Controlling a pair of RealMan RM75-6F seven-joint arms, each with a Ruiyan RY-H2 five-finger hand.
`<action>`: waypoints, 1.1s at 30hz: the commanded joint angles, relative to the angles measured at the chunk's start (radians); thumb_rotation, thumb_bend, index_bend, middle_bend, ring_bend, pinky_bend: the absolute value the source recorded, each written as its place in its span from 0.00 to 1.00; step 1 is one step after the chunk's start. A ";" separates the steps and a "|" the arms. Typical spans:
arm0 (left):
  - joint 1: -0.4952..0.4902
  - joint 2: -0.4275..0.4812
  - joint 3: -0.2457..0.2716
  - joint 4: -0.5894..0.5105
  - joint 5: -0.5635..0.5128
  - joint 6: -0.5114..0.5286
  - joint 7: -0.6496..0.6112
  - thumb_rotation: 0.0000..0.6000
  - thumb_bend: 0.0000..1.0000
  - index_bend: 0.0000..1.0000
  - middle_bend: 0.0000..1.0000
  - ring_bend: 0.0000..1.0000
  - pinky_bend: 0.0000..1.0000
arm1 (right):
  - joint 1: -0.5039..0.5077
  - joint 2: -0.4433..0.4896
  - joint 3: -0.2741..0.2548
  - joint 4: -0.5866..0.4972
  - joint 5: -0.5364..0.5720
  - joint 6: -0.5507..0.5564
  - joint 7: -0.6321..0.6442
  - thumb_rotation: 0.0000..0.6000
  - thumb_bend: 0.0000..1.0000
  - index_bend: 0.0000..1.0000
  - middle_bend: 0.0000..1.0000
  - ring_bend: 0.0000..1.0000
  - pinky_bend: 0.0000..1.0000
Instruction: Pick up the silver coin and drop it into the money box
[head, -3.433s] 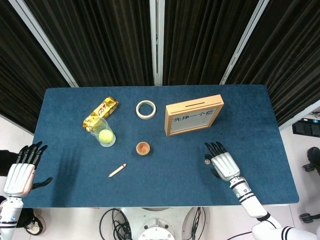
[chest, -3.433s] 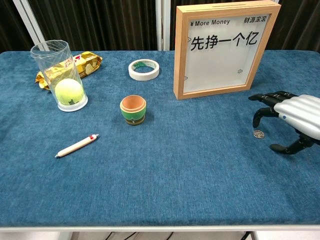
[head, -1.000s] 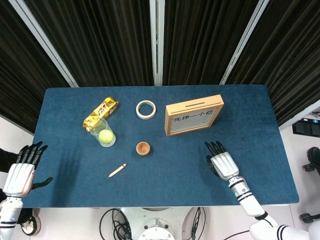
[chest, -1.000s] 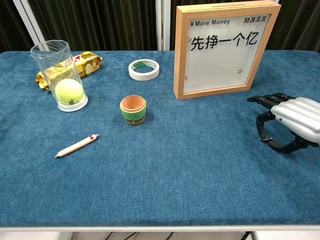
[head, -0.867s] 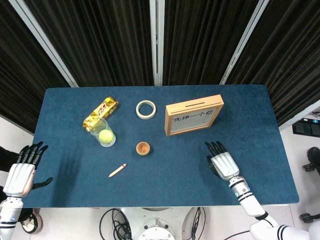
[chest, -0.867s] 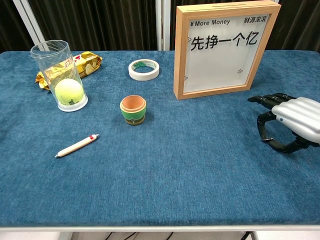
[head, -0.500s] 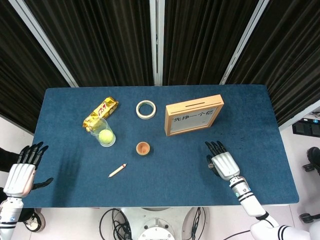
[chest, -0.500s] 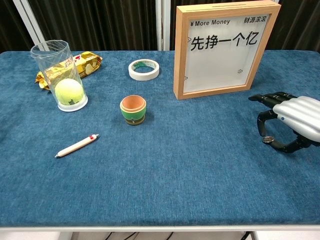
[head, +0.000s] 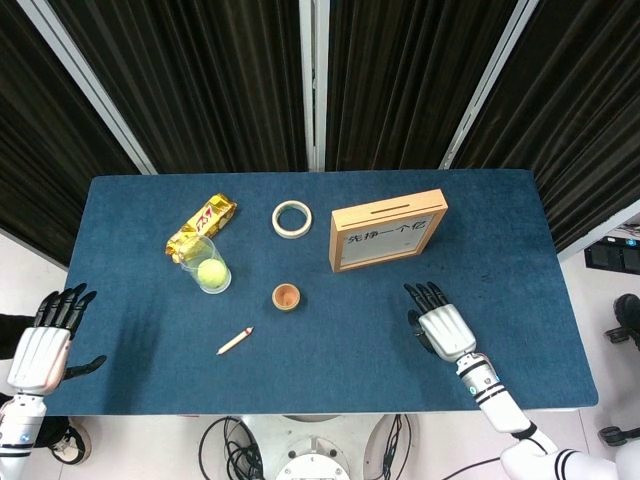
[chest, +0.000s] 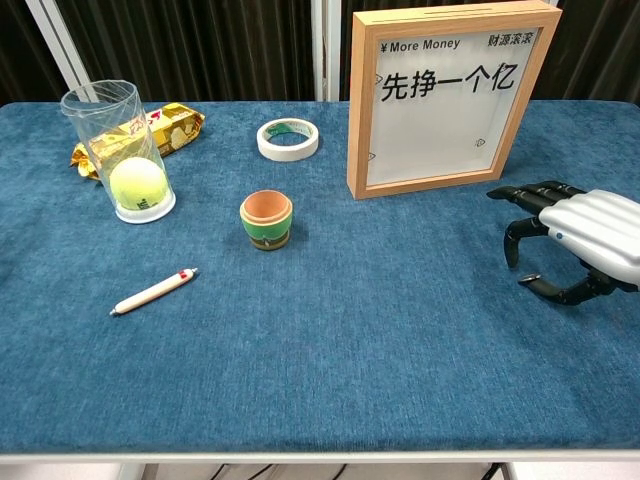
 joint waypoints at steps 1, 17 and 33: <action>0.000 0.000 0.000 -0.001 0.000 -0.001 -0.001 1.00 0.10 0.08 0.00 0.00 0.00 | 0.001 -0.001 -0.001 0.003 -0.002 0.001 0.003 1.00 0.33 0.47 0.00 0.00 0.00; -0.001 -0.001 0.002 0.001 0.000 -0.004 -0.003 1.00 0.10 0.08 0.00 0.00 0.00 | -0.003 -0.003 0.002 0.009 0.000 0.007 0.003 1.00 0.33 0.56 0.01 0.00 0.00; 0.004 -0.002 0.005 0.007 0.001 0.001 -0.013 1.00 0.10 0.08 0.00 0.00 0.00 | -0.004 0.009 0.015 -0.011 0.001 0.026 0.001 1.00 0.33 0.66 0.04 0.00 0.00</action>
